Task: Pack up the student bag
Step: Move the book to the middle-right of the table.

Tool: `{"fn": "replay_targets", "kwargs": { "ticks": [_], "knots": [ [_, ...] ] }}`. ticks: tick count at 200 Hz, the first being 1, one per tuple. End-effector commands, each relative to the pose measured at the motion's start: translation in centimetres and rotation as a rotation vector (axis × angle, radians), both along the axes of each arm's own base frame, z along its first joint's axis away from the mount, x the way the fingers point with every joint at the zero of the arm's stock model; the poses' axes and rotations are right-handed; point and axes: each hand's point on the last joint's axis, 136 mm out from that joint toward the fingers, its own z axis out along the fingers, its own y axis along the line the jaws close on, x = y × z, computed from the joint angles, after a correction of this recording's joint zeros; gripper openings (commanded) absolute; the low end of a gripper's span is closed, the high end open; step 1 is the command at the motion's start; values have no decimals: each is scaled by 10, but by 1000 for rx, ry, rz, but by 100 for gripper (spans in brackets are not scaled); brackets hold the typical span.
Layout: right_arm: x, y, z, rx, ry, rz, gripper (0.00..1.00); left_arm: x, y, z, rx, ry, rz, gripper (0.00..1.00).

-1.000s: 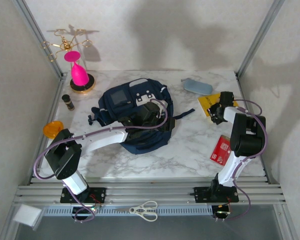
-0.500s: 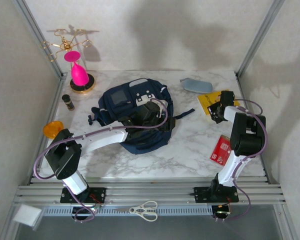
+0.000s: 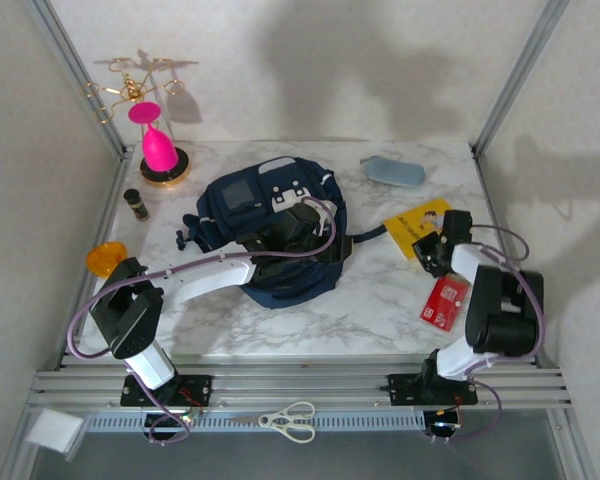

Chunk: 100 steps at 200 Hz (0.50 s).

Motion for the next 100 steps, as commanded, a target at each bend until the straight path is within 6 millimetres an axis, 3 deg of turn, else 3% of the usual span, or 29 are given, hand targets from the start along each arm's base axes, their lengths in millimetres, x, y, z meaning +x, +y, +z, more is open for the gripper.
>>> {"fn": "replay_targets", "kwargs": {
  "ticks": [1,17,34,66,83,100],
  "knots": [
    [-53,11,-3,21,73,59,0,2,-9,7,-55,3,-2,62],
    [-71,11,-2,22,79,63,3,6,-19,12,-104,30,23,62],
    [-71,0,7,-35,59,64,22,6,-36,14,-145,43,27,63],
    [-58,-30,17,-17,25,4,44,0,-77,12,-190,78,17,64],
    [-46,-42,21,-35,6,-13,49,-3,-100,8,-183,73,-12,66],
    [-30,-42,24,-24,-27,9,54,2,-118,2,-169,57,-26,69]
  ]
}}
